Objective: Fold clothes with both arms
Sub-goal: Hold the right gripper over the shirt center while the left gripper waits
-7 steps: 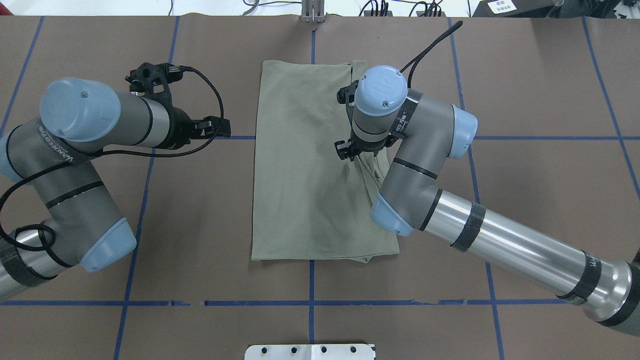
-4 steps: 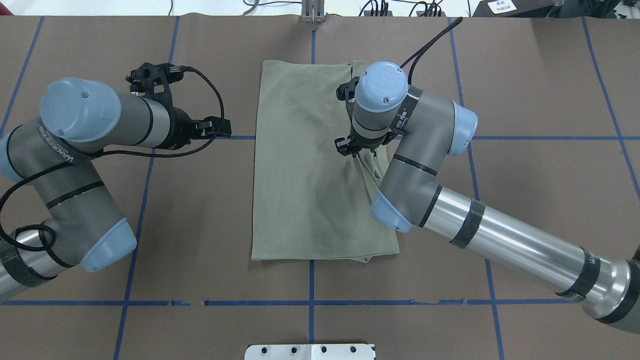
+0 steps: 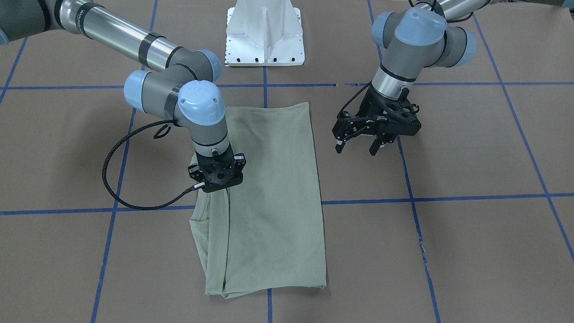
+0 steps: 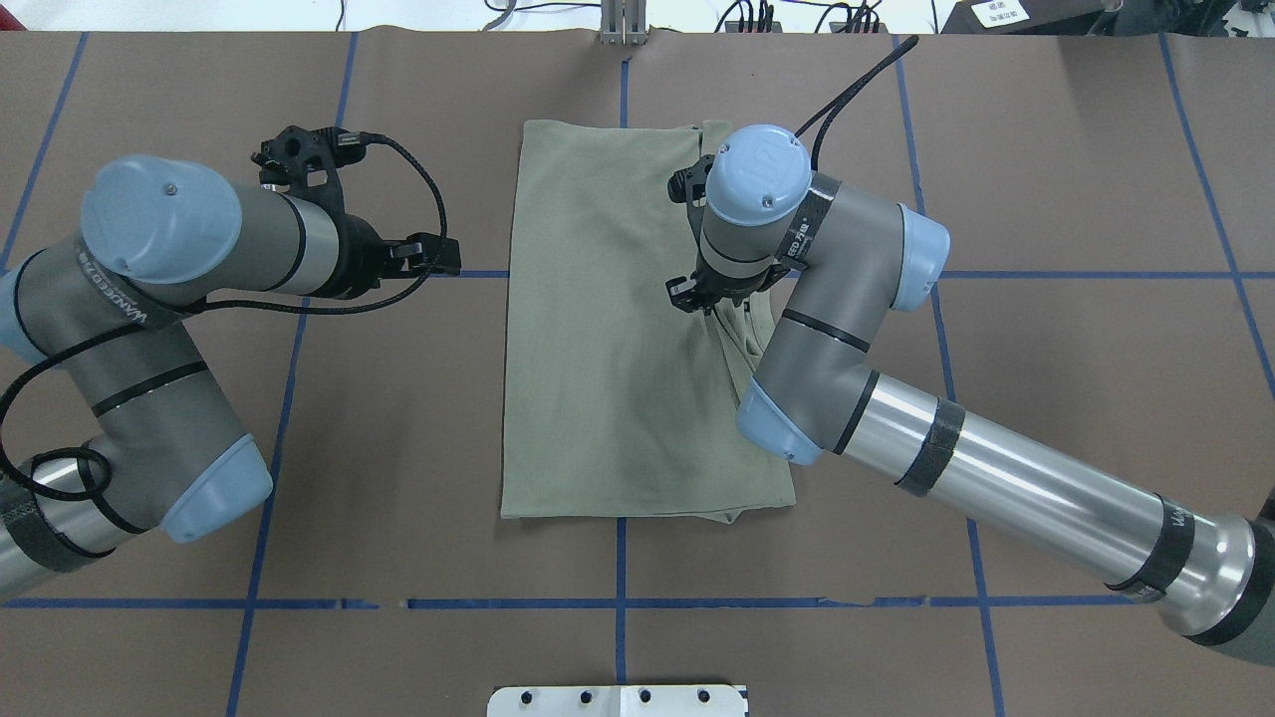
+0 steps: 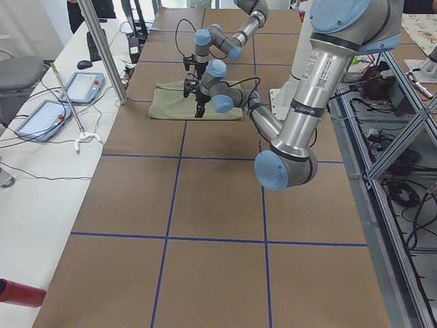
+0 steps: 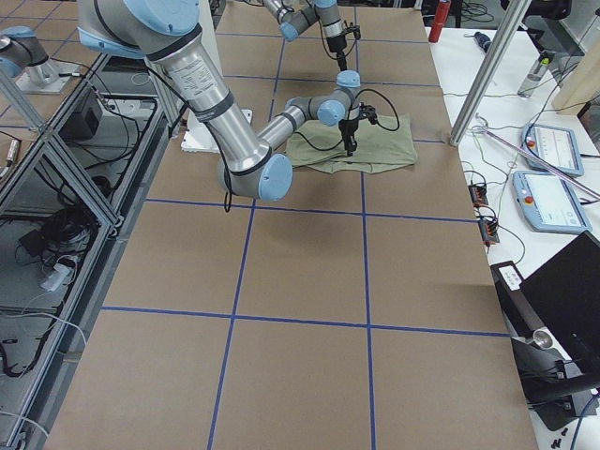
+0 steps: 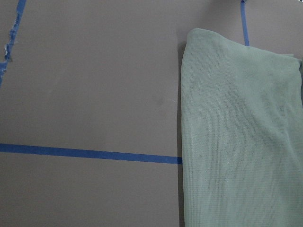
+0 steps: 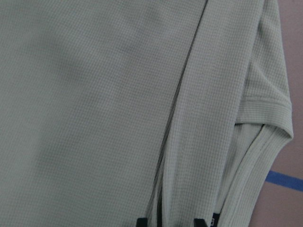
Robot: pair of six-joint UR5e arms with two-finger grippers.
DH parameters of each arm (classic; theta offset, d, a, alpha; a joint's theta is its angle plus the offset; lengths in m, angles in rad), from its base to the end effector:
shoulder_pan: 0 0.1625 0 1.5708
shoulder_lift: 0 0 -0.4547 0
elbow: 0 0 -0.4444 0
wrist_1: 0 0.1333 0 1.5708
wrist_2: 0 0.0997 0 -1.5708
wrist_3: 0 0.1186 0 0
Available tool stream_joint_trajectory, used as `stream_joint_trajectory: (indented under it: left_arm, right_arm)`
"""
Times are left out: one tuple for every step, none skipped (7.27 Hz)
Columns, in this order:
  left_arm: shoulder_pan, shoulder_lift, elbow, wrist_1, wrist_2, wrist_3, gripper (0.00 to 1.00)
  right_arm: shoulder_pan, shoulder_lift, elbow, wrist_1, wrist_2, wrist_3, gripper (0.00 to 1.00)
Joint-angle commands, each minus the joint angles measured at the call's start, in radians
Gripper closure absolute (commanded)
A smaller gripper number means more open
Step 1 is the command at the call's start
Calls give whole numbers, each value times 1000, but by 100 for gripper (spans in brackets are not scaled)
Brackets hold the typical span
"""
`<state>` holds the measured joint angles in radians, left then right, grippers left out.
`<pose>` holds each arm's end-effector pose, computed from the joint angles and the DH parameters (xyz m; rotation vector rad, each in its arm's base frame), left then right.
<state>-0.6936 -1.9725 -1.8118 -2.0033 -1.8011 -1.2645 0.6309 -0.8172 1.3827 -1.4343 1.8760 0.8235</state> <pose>0.4569 -0.5180 0.2819 0.3314 1.0405 -0.2244 -0.6171 -0.5717 0.2779 0.2174 -0.7247 -0.2179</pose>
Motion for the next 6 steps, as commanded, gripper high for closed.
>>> stream_joint_trajectory:
  left_arm:
    - [0, 0, 0, 0, -1, 1, 0]
    - [0, 0, 2, 0, -1, 1, 0]
    - [0, 0, 0, 0, -1, 1, 0]
    - [0, 0, 0, 0, -1, 1, 0]
    - [0, 0, 2, 0, -1, 1, 0]
    - [0, 0, 2, 0, -1, 1, 0]
  right_arm:
    - [-3, 1, -5, 0, 0, -1, 71]
    - [-2, 1, -5, 0, 2, -1, 73]
    - [-3, 1, -5, 0, 5, -1, 75]
    - [-5, 1, -5, 0, 5, -1, 74]
    - [-5, 1, -5, 0, 5, -1, 74]
    - [-7, 1, -5, 0, 5, -1, 74]
